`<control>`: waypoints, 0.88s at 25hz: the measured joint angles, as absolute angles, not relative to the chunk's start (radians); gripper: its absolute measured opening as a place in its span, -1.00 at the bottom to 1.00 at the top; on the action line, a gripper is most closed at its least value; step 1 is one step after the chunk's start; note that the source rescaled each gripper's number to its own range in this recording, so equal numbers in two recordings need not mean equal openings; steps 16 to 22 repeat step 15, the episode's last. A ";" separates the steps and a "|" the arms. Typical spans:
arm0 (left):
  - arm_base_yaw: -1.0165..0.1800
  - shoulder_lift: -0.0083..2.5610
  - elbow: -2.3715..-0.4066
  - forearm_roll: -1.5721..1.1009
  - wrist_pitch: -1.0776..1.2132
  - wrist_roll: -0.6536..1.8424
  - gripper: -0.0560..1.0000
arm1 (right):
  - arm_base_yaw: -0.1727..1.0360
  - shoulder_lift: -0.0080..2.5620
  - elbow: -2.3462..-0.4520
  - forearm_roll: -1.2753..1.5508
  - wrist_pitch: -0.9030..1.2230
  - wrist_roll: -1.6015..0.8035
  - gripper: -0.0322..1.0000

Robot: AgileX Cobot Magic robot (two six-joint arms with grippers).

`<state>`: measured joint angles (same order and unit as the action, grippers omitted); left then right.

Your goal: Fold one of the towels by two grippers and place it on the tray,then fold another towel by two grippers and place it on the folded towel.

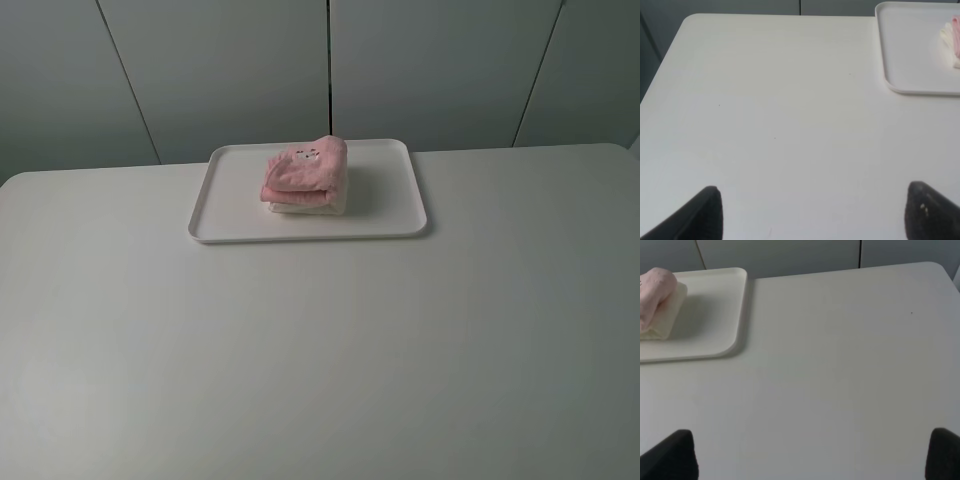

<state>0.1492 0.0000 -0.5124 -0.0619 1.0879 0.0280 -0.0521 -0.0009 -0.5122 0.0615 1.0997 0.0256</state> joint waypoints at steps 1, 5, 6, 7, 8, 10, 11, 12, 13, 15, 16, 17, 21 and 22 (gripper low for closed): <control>0.149 0.000 -0.512 -0.062 1.088 0.028 0.91 | -0.052 -0.001 -0.512 0.061 1.100 0.026 0.97; 0.149 0.000 -0.512 -0.062 1.088 0.028 0.91 | -0.052 -0.001 -0.512 0.061 1.100 0.026 0.97; 0.149 0.000 -0.512 -0.062 1.088 0.028 0.91 | -0.052 -0.001 -0.512 0.061 1.100 0.026 0.97; 0.149 0.000 -0.512 -0.062 1.088 0.028 0.91 | -0.052 -0.001 -0.512 0.061 1.100 0.026 0.97; 0.149 0.000 -0.512 -0.062 1.088 0.028 0.91 | -0.052 -0.001 -0.512 0.061 1.100 0.026 0.97; 0.149 0.000 -0.512 -0.062 1.088 0.028 0.91 | -0.052 -0.001 -0.512 0.061 1.100 0.026 0.97; 0.149 0.000 -0.512 -0.062 1.088 0.028 0.91 | -0.052 -0.001 -0.512 0.061 1.100 0.026 0.97; 0.149 0.000 -0.512 -0.062 1.088 0.028 0.91 | -0.052 -0.001 -0.512 0.061 1.100 0.026 0.97; 0.149 0.000 -0.512 -0.062 1.088 0.028 0.91 | -0.052 -0.001 -0.512 0.061 1.100 0.026 0.97; 0.149 0.000 -0.512 -0.062 1.088 0.028 0.91 | -0.052 -0.001 -0.512 0.061 1.100 0.026 0.97; 0.149 0.000 -0.512 -0.062 1.088 0.028 0.91 | -0.052 -0.001 -0.512 0.061 1.100 0.026 0.97; 0.149 0.000 -0.512 -0.062 1.088 0.028 0.91 | -0.052 -0.001 -0.512 0.061 1.100 0.026 0.97; 0.149 0.000 -0.512 -0.062 1.088 0.028 0.91 | -0.052 -0.001 -0.512 0.061 1.100 0.026 0.97; 0.149 0.000 -0.512 -0.062 1.088 0.028 0.91 | -0.052 -0.001 -0.512 0.061 1.100 0.026 0.97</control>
